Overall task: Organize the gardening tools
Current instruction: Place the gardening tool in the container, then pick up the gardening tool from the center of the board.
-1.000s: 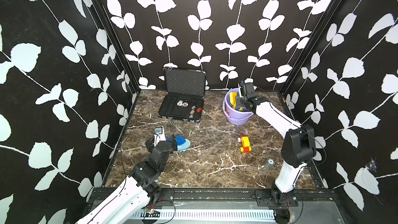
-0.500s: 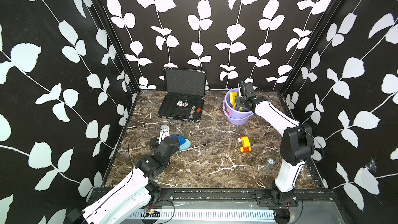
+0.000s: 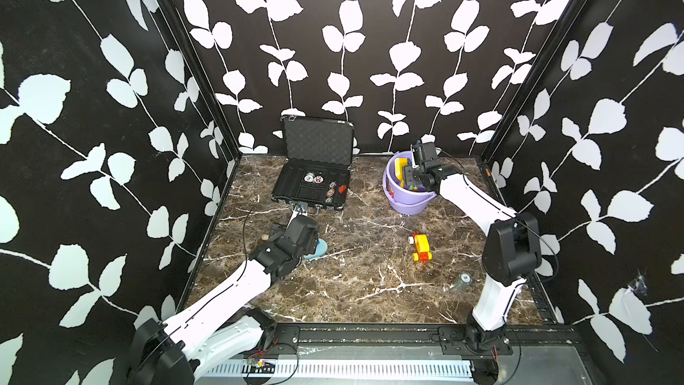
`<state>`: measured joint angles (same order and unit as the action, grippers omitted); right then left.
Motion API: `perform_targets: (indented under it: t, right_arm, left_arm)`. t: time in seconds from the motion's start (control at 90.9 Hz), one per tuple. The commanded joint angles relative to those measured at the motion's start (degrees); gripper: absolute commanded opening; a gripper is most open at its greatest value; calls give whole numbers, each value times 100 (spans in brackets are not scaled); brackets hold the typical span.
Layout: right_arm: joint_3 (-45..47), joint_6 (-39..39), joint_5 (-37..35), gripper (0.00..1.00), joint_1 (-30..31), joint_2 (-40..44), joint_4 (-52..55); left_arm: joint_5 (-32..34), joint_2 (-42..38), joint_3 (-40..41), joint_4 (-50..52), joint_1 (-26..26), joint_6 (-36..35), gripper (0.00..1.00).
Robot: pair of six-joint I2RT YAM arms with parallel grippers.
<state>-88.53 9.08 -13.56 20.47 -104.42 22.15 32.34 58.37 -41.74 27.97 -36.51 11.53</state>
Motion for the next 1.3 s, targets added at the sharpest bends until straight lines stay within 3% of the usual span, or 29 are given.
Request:
perform_targets:
  t: [0.0, 0.165, 0.473, 0.88, 0.935, 0.957, 0.99, 1.155, 1.287]
  right_arm:
    - [281, 188, 23, 77, -18, 551, -77]
    - [815, 365, 180, 81, -23, 1065, -318]
    - [1709, 562, 463, 83, -22, 1899, -614]
    - [2197, 595, 572, 88, -17, 2744, -664]
    - [2255, 590, 588, 90, -17, 2858, -660]
    - [2295, 576, 602, 97, -17, 2912, -658]
    - [2346, 551, 634, 99, -17, 2993, -678]
    - [2559, 420, 752, 99, -17, 3398, -810]
    - [2696, 354, 569, 99, -17, 3627, -797]
  left_arm:
    - [-54, 302, -386, 717, 206, -409, 99]
    - [-603, 585, -634, 1063, 596, -926, 99]
    - [-330, 1300, -1253, 1691, 957, -1490, 99]
    - [-612, 1683, -1461, 1526, 1555, -2520, 99]
    - [-551, 1826, -1549, 1676, 1583, -2598, 99]
    - [-517, 1906, -1597, 1738, 1585, -2637, 99]
    - [-439, 1999, -1660, 1820, 1593, -2690, 99]
    - [-177, 2263, -1975, 2285, 1603, -2904, 99]
    - [-389, 2246, -2208, 2433, 1629, -3124, 99]
